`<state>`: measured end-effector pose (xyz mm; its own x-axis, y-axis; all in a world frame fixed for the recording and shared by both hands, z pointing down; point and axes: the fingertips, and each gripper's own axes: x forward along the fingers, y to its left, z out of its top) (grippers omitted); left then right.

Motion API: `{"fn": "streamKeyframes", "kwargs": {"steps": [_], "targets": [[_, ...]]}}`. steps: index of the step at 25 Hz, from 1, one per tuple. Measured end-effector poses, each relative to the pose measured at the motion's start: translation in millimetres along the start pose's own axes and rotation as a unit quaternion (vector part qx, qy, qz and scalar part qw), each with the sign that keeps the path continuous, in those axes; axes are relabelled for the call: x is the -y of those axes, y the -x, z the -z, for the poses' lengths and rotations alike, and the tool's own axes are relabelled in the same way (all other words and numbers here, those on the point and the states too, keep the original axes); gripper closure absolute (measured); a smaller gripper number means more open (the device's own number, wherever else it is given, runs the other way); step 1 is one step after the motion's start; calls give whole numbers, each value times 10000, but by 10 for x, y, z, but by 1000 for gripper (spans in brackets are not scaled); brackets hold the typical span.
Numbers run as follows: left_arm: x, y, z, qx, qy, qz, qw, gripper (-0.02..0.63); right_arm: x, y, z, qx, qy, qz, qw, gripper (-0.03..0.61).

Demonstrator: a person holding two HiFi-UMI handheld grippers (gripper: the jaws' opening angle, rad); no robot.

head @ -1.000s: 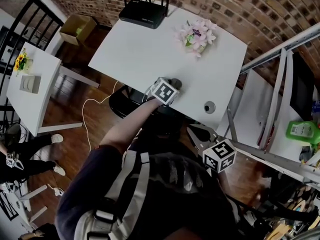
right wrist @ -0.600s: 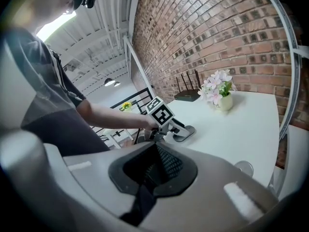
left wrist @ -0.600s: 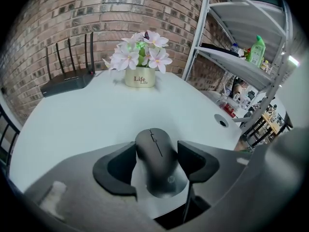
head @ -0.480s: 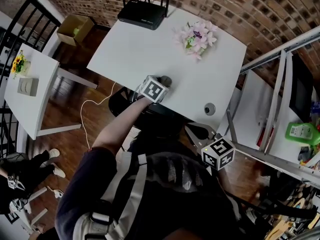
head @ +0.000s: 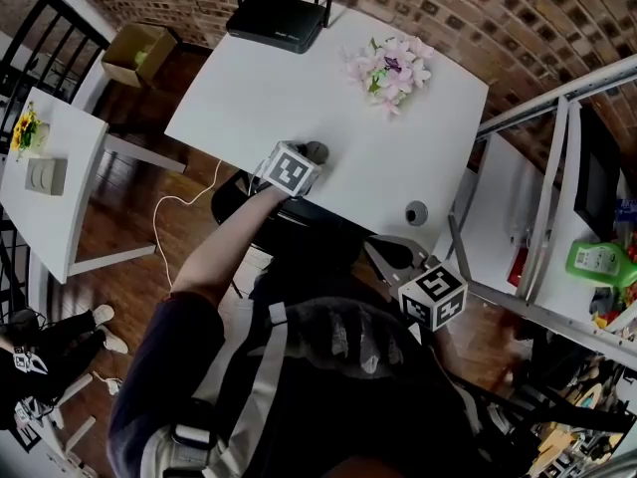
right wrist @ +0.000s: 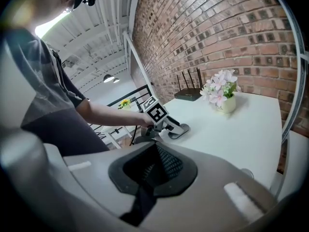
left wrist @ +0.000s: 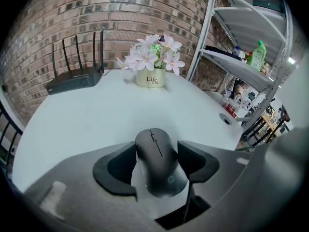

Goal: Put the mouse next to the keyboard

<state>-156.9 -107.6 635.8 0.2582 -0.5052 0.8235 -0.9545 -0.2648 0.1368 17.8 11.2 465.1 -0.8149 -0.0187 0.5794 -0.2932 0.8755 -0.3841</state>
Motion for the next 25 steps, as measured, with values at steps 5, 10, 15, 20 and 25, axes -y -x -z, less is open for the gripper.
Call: {"fn": "streamKeyframes", "kwargs": {"steps": [5,10,15,20,25], "targets": [[-78,24,44,27,61,25,10000,337,7,-51,-35,-56,-2,42,10000,573],[-184,72,88,60,80,12,9999,337,-18,-110,-88,-115,37,84,9999,573],[-268,120,112,127,66,67,9999,337,-86,-184,-126,-172,16,158,9997,574],[-386,167,191,154,77,155,9997,338,-199,-316,-154,-188,-13,231,9996,573],[-478,217,266,144,133,349,9992,348,-345,-425,-157,-125,-227,376,9990,574]]}}
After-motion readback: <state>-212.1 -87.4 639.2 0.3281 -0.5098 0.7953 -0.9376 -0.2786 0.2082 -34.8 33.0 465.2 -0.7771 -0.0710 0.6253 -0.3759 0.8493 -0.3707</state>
